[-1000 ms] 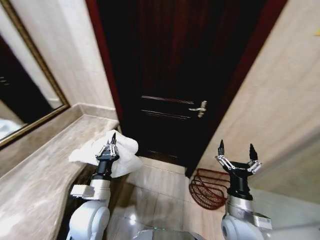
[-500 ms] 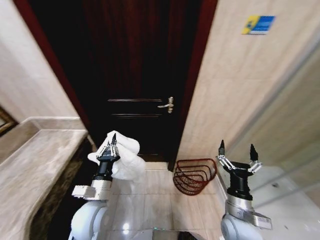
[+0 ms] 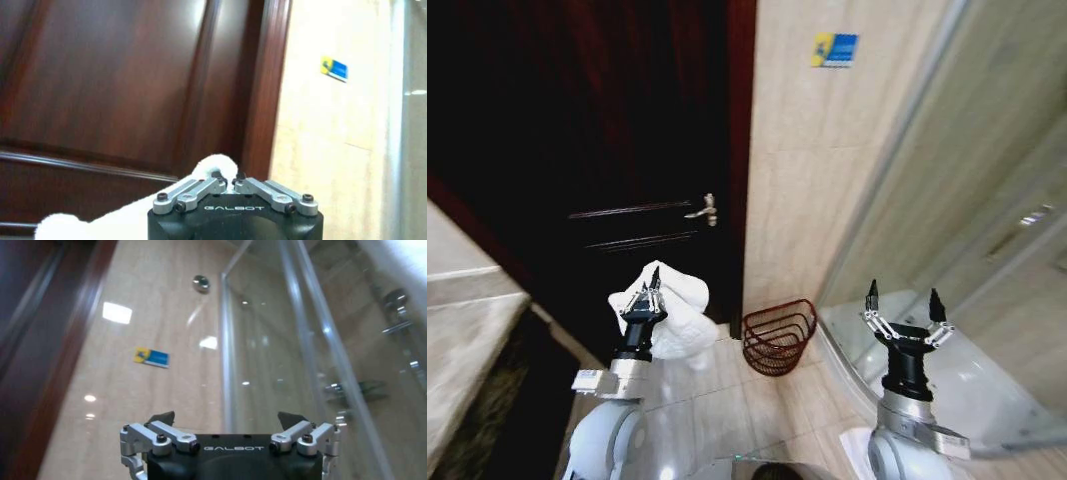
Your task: Discard the used towel into the hamper.
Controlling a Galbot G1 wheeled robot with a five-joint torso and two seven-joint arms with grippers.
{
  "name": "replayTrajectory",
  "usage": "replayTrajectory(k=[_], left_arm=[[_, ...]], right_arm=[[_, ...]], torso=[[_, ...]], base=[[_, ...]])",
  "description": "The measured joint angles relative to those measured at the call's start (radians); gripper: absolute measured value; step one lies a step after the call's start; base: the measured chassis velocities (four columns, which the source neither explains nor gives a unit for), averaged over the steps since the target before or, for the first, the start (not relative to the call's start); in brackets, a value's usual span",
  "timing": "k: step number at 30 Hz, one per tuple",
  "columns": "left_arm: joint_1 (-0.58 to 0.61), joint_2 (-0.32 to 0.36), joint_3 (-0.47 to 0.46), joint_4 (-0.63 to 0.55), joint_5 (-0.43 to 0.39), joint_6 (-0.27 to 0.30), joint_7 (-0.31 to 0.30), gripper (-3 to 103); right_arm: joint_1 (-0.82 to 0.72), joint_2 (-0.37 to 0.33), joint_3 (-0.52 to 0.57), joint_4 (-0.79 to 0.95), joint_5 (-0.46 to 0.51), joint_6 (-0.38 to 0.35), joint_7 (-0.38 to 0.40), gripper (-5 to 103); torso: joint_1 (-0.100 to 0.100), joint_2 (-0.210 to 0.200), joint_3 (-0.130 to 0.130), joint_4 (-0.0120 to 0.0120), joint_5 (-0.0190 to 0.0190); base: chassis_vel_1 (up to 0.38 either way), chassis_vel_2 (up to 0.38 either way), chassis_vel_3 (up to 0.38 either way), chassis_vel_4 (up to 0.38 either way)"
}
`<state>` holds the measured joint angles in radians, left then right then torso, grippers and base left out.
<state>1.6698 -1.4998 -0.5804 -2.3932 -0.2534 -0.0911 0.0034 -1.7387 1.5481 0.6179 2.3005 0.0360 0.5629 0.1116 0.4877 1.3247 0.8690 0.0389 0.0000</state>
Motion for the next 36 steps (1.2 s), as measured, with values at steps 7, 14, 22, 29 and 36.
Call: replayTrajectory(k=[7, 14, 22, 29, 36], left_arm=[[-0.002, 0.002, 0.002, 0.013, 0.001, -0.001, -0.005, 2], [-0.008, 0.009, -0.004, 0.026, -0.001, -0.006, 0.000, 2], [-0.033, 0.037, -0.004, 0.100, -0.026, -0.042, 0.007, 2], [-0.058, 0.063, -0.002, 0.173, -0.056, -0.051, 0.009, 2], [-0.076, 0.079, 0.017, 0.220, -0.071, -0.064, -0.011, 2]], right_arm=[[0.001, -0.002, 0.000, -0.004, -0.001, 0.000, 0.000, 100], [0.005, -0.003, -0.002, -0.011, -0.002, -0.001, 0.000, 100], [0.009, -0.001, -0.003, -0.023, -0.034, -0.012, 0.023, 100], [0.042, -0.004, -0.002, -0.041, -0.054, -0.018, 0.035, 100], [0.059, 0.024, -0.001, -0.049, -0.073, -0.009, 0.040, 100]], torso=[[0.000, 0.000, 0.000, 0.0000, -0.0001], [0.000, 0.000, 0.000, 0.0000, 0.0001], [0.000, 0.000, 0.000, -0.0003, 0.0000], [0.000, 0.000, 0.000, 0.0003, 0.0000], [0.000, 0.000, 0.000, 0.0000, -0.0002]], base=[[-0.120, -0.118, -0.125, -0.128], [-0.130, -0.132, -0.122, -0.132], [-0.112, -0.100, -0.105, -0.108], [-0.009, -0.009, -0.006, -0.007], [0.000, 0.000, 0.000, 0.000]])
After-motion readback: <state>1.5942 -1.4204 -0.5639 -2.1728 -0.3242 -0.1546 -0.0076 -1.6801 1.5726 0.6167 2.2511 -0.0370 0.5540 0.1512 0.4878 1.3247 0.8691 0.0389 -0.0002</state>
